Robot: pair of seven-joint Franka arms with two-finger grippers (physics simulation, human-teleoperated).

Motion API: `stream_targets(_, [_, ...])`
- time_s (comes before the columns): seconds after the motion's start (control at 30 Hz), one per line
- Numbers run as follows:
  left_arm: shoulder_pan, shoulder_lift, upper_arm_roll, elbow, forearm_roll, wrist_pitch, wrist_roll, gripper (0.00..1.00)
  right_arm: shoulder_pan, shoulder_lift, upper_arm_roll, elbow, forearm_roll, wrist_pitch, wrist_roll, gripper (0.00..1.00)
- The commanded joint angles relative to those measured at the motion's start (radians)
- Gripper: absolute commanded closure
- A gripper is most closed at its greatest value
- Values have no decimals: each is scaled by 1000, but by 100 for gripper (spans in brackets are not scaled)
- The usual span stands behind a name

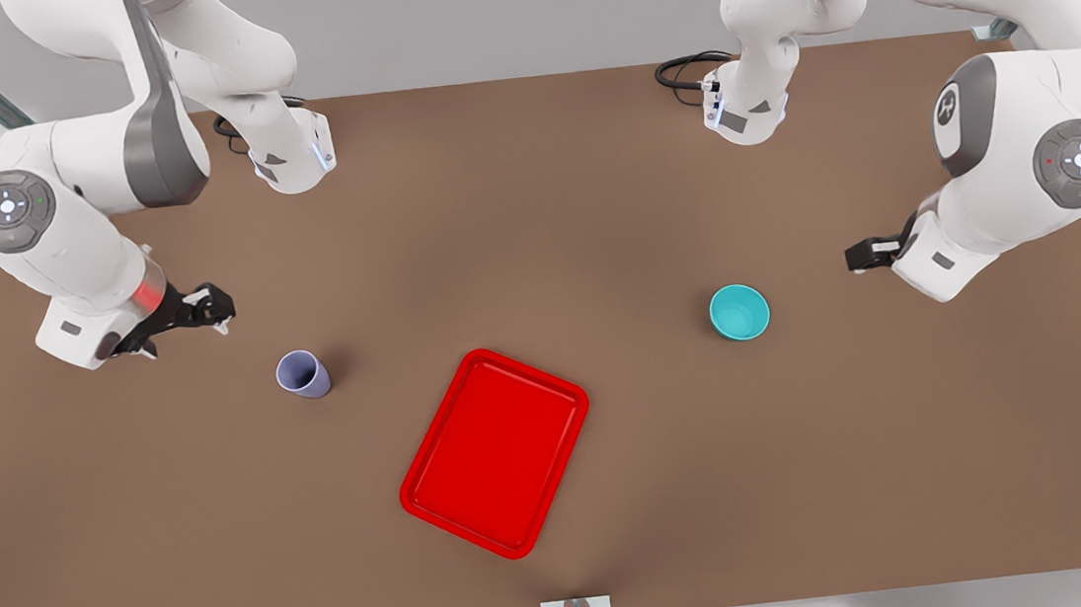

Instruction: Place the bowl on the tray with the left arm and the cup on the tray with the right arm

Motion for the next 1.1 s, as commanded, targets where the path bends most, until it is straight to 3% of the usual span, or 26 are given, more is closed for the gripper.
stream_targets(0.0, [-1,0,0,0,1,0,-1,0,-1,1,0,0,0,0,0,0])
stream_targets(0.17, [-67,23,-8,18,0,3,-10,0,-1,3,0,-5,0,-2,0,0])
stream_targets(0.27, [-216,110,-8,130,-4,26,-106,0,-1,10,0,-5,-3,8,5,0])
stream_targets(0.37, [-363,151,-6,143,-4,63,-276,0,-1,12,0,-5,-5,5,8,0])
stream_targets(0.6, [-391,262,11,107,44,167,-332,0,-19,23,-9,-6,-3,5,17,0])
stream_targets(0.8, [-377,230,6,-55,76,235,-335,0,-32,42,-9,-6,-3,12,17,0])
stream_targets(0.93, [-351,139,5,-284,42,354,-326,0,-35,47,-9,-6,-3,12,17,0])
stream_targets(1.07, [-320,145,5,-350,41,439,-321,0,-45,49,-9,-6,-3,12,17,0])
